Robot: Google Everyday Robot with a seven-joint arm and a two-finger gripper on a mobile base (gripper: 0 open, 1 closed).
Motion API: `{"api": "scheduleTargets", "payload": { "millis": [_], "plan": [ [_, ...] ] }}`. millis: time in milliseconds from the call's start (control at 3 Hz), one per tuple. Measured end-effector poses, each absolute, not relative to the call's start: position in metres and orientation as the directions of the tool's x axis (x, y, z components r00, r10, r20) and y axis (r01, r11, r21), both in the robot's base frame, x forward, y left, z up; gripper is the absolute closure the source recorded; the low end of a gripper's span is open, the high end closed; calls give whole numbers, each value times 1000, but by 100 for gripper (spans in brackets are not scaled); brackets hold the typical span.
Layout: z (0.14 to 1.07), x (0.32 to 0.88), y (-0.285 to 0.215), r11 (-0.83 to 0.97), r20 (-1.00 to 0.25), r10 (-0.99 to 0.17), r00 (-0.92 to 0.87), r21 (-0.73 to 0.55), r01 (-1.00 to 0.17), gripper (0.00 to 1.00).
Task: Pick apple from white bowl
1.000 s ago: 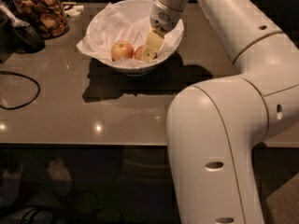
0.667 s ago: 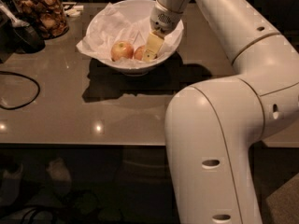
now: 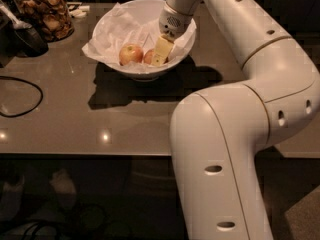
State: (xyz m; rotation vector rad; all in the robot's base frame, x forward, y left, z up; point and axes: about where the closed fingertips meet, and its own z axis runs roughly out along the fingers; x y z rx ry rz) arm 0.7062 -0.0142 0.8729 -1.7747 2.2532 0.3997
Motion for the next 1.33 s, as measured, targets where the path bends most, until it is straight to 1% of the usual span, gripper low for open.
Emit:
{"api": "scheduleTargets", "payload": {
  "millis": [667, 1000, 1333],
  "plan": [
    [862, 714, -9, 217, -350, -908, -229, 73, -973, 30],
    [862, 714, -9, 217, -350, -908, -229, 73, -973, 49],
    [862, 714, -9, 217, -350, -908, -229, 73, -973, 71]
  ]
}}
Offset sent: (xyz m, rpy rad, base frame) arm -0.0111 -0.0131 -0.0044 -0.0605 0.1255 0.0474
